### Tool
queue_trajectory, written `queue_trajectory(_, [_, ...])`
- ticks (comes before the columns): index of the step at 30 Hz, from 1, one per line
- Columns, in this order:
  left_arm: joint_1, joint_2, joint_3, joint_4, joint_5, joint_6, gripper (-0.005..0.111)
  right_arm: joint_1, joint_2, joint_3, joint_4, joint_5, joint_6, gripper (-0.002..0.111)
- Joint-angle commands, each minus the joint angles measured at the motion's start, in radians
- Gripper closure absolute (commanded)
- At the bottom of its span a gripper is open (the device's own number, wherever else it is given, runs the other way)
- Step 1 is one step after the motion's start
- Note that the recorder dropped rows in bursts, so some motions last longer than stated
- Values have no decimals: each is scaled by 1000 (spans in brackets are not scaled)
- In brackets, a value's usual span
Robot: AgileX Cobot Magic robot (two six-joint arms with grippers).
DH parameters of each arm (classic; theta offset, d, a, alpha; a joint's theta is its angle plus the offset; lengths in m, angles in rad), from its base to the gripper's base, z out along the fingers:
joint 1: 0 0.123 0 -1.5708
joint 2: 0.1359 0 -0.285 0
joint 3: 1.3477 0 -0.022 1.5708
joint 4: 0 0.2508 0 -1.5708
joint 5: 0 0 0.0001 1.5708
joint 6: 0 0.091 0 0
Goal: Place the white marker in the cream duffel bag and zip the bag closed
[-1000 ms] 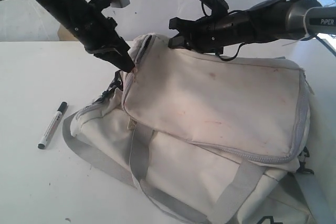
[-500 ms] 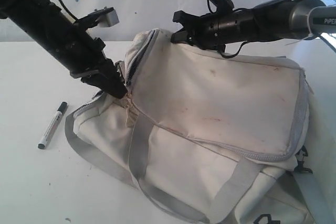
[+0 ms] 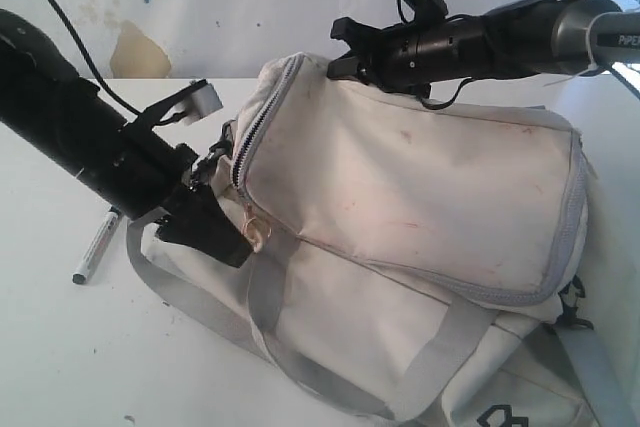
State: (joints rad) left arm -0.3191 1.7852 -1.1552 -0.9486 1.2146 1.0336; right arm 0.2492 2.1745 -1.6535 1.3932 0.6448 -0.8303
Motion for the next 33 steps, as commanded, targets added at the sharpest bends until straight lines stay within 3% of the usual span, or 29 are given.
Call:
queue_trajectory(1, [-2, -17, 25, -105, 4, 66, 107, -11, 1, -2, 27, -11, -4, 108])
queue_trajectory(5, [-2, -17, 25, -98, -68, 35, 107, -11, 1, -2, 25, 16, -21, 107])
queue_trajectory(9, [-2, -26, 25, -91, -119, 33, 97, -11, -7, -2, 19, 64, -71, 94])
queue_trajectory(15, [-2, -34, 25, -84, -234, -66, 54, -11, -52, -2, -43, 98, -73, 63])
queue_trajectory(20, [-2, -54, 25, 0, -363, -155, 30, -11, -109, -2, -201, 98, -27, 61])
queue_trajectory(27, [-2, -82, -9, 258, -430, -606, 33, -11, -184, 0, -466, 169, 208, 61])
queue_trajectory(33, [-2, -79, -43, 311, -484, -644, 34, -11, -225, 0, -623, 345, 286, 63])
